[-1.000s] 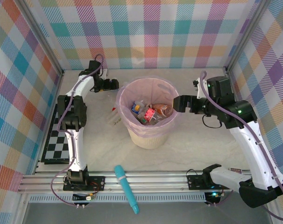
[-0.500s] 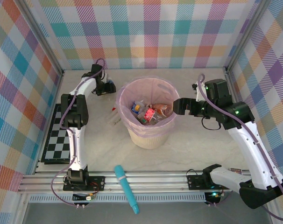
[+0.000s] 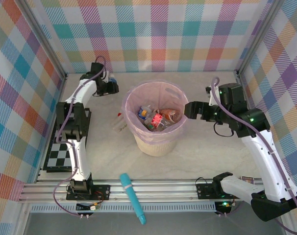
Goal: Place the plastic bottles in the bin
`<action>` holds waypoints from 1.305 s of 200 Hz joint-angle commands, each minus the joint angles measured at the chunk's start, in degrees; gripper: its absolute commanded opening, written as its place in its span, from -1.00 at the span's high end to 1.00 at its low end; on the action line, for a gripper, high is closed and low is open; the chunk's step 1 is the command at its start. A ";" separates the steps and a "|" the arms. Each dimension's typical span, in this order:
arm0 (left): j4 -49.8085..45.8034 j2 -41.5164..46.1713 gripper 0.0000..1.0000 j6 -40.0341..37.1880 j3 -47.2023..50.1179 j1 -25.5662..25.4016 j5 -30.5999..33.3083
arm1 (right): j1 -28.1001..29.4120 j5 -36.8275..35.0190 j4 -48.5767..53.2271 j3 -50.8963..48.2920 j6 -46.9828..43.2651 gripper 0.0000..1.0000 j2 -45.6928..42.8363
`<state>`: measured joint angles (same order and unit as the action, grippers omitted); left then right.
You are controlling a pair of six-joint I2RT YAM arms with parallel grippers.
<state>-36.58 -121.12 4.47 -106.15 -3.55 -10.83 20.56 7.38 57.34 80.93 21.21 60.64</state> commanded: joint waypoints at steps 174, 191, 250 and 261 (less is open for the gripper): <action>-21.80 25.30 0.92 -6.81 -24.03 -35.64 4.30 | -6.62 1.90 -7.86 -6.82 1.91 -0.96 -0.33; -25.36 22.84 0.95 -7.75 -24.63 -38.80 6.70 | -6.92 1.60 -7.86 -7.08 1.90 -0.96 -0.66; -30.87 22.08 0.98 -8.16 -13.70 -45.17 11.02 | -8.86 1.96 -8.36 -8.26 1.29 -0.96 -1.23; -31.66 21.65 0.97 -8.03 -12.51 -45.39 11.52 | -9.26 2.40 -8.64 -8.54 1.20 -0.96 -1.23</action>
<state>-64.53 -99.81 -2.83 -120.73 -48.16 -1.87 12.16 8.27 50.09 73.14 22.28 60.16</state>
